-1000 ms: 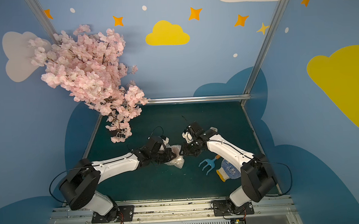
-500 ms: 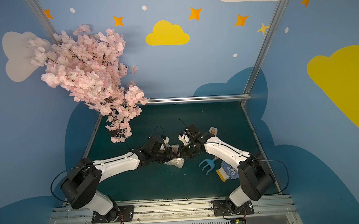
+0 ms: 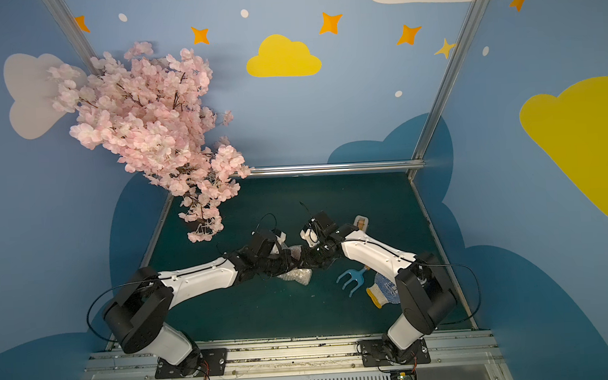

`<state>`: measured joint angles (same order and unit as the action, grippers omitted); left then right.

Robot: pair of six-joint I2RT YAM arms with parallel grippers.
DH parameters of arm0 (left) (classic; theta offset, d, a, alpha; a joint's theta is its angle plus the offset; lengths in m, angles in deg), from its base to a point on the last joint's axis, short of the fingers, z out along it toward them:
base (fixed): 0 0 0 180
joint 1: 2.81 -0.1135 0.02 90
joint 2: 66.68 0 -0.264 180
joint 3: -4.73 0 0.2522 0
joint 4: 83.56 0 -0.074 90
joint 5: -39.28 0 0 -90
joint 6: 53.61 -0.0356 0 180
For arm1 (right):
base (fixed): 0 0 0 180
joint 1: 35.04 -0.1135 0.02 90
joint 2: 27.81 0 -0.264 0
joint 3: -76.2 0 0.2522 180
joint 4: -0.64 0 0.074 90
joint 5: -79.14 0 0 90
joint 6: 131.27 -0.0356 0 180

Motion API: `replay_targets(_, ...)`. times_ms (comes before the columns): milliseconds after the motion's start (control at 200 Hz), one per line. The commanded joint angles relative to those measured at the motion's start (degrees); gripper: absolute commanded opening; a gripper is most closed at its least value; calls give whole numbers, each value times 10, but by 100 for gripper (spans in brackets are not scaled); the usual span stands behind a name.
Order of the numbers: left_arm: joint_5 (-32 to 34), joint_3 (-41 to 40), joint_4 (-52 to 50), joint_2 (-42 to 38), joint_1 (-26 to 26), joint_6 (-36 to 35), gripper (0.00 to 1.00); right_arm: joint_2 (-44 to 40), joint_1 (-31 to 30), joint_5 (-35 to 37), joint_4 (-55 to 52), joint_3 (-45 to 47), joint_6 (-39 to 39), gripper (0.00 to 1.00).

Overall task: Wrap mugs in bubble wrap
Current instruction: Wrap the mug in bubble wrap.

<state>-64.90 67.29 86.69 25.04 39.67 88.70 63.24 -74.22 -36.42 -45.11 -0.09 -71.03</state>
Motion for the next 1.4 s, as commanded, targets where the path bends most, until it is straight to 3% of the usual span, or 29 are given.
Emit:
replay_targets(0,-9,11,-4,14,2,-2,4,18,-11,38,-20,-27,-2,21)
replay_targets(245,-6,12,-5,15,1,-1,4,-21,-18,117,-50,-23,-17,40)
replay_targets(431,-9,17,-4,21,1,-2,4,-28,-18,111,-38,-5,-20,46)
replay_targets(851,-9,13,-5,17,2,-1,4,22,-18,86,-7,-12,-24,45)
replay_targets(1397,-12,35,-12,11,-5,-3,4,71,-20,111,-12,0,-29,38)
